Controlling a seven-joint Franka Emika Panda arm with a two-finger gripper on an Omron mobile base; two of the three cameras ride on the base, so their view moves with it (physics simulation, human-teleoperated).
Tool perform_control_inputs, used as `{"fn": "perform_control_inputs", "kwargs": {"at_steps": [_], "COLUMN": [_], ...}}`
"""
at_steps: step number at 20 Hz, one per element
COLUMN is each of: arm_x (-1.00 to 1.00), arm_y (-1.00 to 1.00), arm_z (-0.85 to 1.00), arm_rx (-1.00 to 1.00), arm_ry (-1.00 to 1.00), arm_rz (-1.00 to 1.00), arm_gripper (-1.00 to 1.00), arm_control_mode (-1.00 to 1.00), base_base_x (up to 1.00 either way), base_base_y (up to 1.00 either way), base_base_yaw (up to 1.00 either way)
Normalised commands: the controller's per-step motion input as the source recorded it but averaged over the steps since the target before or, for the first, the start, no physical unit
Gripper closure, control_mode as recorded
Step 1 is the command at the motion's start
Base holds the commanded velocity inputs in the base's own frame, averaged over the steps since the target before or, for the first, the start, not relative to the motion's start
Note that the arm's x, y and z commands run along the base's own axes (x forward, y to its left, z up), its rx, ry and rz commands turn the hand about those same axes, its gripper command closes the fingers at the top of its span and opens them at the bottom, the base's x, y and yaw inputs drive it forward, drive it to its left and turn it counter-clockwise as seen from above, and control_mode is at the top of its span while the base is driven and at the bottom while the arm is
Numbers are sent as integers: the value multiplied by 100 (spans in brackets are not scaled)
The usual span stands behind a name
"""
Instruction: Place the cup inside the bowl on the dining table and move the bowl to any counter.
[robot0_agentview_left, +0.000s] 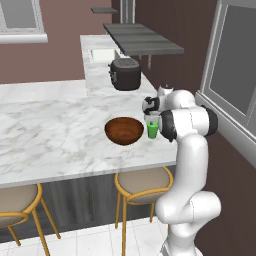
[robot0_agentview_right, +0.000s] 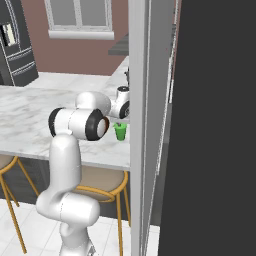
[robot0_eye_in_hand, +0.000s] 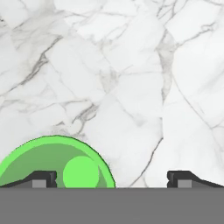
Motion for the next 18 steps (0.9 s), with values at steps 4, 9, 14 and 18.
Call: {"fn": "perform_control_inputs", "kwargs": {"at_steps": [4, 9, 14, 18], "arm_x": [19, 15, 6, 0], "arm_y": [-1, -4, -11, -16], "arm_z": [-12, -15, -12, -7], "arm_rx": [0, 0, 0, 0], "arm_ry": [0, 0, 0, 0], "arm_rz": [-1, 0, 0, 0], "arm_gripper": [-100, -100, -100, -100], "arm_control_mode": [-100, -100, -100, -100], "base_base_x": [0, 0, 0, 0], "base_base_y": [0, 0, 0, 0], "base_base_yaw": [0, 0, 0, 0]}}
